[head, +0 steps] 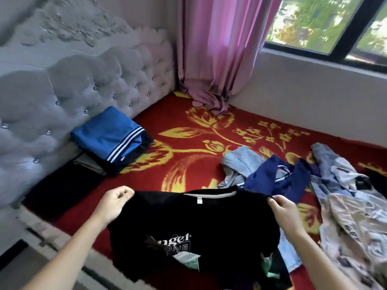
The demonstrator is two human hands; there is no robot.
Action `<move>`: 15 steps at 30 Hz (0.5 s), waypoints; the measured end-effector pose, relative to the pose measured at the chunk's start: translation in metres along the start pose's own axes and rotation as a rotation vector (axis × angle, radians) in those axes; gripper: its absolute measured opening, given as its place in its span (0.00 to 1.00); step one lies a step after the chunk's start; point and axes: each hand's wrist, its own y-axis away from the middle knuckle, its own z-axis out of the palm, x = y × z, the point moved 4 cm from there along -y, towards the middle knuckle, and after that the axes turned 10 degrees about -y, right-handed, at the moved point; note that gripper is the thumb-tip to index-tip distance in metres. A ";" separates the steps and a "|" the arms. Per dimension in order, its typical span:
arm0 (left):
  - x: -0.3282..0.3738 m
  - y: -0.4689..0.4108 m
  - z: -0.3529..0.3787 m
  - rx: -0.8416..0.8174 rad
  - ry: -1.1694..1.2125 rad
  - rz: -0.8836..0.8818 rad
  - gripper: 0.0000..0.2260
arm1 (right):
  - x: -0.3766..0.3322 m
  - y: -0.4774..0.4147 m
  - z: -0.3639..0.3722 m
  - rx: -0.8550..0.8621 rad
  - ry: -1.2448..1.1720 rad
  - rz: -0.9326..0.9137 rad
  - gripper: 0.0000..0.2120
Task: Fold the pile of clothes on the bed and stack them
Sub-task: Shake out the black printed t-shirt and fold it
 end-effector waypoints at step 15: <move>0.024 -0.174 0.039 -0.328 -0.010 -0.011 0.08 | -0.025 -0.107 0.053 0.375 0.234 0.251 0.08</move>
